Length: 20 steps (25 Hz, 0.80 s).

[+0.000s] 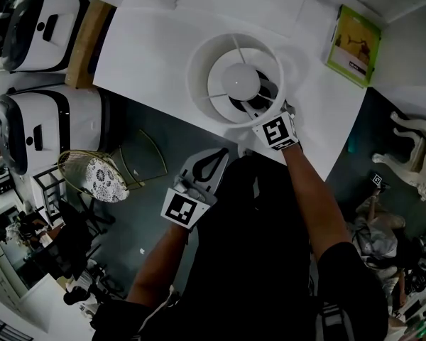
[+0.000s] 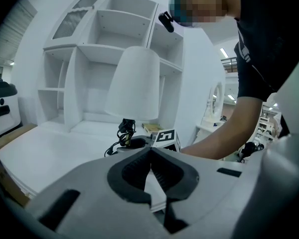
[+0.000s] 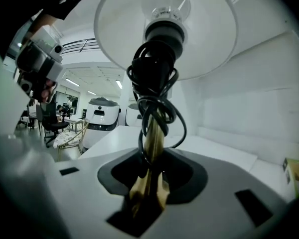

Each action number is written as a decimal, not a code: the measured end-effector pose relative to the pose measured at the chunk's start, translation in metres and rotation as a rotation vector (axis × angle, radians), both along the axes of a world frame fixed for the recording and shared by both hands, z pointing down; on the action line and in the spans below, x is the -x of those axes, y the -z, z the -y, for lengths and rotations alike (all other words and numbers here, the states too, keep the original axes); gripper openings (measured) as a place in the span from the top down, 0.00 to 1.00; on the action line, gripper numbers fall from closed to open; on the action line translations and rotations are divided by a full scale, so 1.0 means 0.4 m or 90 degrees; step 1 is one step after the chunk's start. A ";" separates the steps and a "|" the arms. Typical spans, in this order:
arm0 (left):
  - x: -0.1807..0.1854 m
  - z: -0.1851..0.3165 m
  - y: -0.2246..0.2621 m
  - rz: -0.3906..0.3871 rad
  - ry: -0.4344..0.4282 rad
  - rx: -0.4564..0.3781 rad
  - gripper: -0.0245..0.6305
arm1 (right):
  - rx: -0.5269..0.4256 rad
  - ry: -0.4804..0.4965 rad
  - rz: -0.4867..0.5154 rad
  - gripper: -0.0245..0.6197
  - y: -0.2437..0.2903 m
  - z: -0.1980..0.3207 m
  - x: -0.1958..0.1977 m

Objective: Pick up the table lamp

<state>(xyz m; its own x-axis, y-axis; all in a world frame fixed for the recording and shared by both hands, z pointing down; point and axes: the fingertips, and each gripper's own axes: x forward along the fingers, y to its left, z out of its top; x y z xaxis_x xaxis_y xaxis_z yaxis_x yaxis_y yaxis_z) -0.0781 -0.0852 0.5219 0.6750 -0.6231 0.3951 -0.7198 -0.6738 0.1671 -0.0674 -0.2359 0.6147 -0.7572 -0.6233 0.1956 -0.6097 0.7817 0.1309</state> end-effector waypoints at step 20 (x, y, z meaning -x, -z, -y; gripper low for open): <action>-0.015 -0.011 -0.004 -0.010 -0.004 0.005 0.93 | 0.080 0.033 0.040 0.79 -0.017 -0.015 0.015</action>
<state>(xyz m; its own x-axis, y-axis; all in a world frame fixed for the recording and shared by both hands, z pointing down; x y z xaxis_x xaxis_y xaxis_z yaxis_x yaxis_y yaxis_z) -0.0722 -0.0806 0.5237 0.6854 -0.6159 0.3885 -0.7126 -0.6771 0.1838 -0.0734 -0.2300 0.6216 -0.8012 -0.5562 0.2207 -0.5715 0.8206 -0.0066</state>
